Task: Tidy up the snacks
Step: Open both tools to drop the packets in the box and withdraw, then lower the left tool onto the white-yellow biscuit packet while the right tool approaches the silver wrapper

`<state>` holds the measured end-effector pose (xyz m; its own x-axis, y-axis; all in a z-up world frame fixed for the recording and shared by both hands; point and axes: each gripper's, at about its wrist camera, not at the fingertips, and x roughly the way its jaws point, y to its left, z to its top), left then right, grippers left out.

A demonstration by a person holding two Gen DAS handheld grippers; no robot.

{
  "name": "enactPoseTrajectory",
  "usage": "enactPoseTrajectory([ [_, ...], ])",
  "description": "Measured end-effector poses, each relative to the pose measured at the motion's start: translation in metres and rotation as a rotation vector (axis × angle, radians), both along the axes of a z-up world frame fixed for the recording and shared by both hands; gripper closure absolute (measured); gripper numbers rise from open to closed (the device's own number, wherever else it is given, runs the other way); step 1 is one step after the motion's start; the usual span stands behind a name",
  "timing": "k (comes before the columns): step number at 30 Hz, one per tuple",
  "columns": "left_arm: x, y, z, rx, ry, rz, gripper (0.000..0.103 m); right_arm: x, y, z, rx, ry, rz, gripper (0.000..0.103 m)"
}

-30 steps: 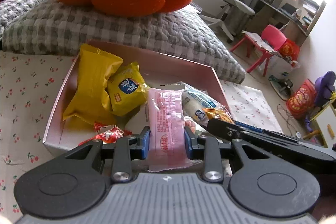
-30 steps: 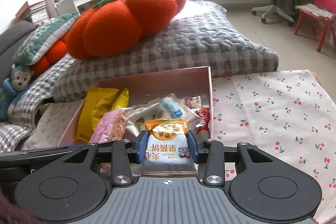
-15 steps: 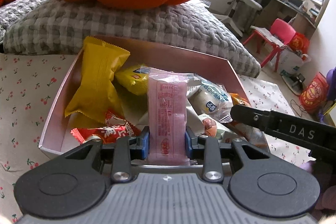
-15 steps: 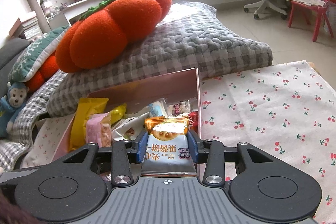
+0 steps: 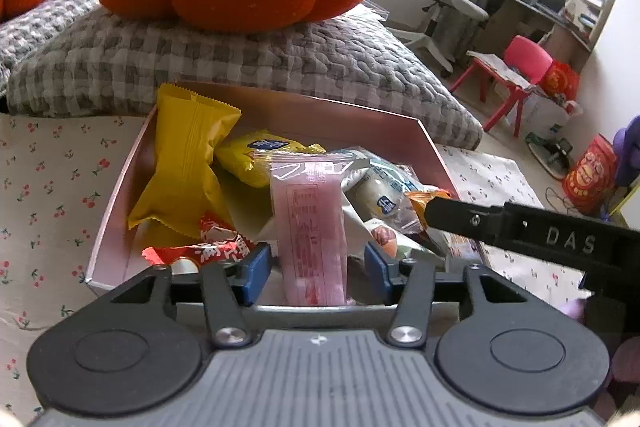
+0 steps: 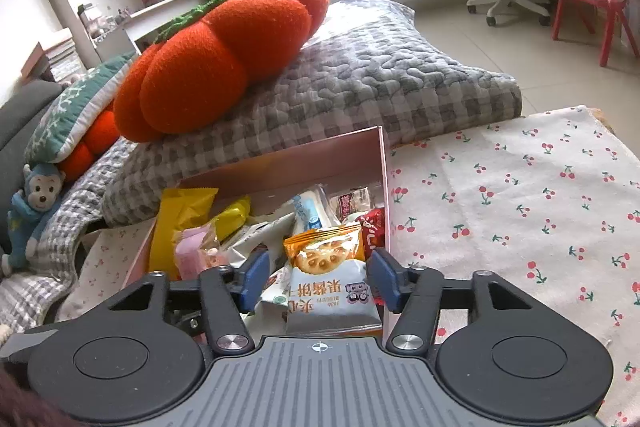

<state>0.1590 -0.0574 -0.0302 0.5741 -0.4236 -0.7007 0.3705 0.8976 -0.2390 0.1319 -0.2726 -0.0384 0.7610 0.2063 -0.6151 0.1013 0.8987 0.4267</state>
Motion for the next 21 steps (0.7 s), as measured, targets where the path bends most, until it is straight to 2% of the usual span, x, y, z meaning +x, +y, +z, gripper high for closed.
enactPoseTrajectory([
  [6,-0.012,0.006,0.009,0.014,-0.005,-0.013,0.039,-0.012,0.001,0.011,-0.02,-0.003,0.019,0.034],
  [8,-0.018,0.009,0.014,0.02,-0.011,-0.016,0.029,-0.018,0.001,0.015,-0.028,0.001,0.024,0.03],
  [9,-0.021,0.011,0.016,0.023,-0.013,-0.017,0.027,-0.021,0.001,0.017,-0.029,0.005,0.025,0.026],
  [12,-0.029,0.017,0.021,0.038,-0.006,-0.032,0.018,-0.029,-0.001,0.021,-0.027,0.023,0.025,0.023],
  [14,-0.034,0.019,0.023,0.065,0.001,-0.04,0.011,-0.035,-0.002,0.025,-0.03,0.043,0.028,0.02],
  [18,-0.043,0.023,0.023,0.159,0.021,-0.044,0.008,-0.045,-0.003,0.031,-0.045,0.083,0.032,0.016],
  [21,-0.053,0.029,0.021,0.198,0.038,-0.048,0.004,-0.054,-0.001,0.032,-0.056,0.111,0.035,0.014],
])
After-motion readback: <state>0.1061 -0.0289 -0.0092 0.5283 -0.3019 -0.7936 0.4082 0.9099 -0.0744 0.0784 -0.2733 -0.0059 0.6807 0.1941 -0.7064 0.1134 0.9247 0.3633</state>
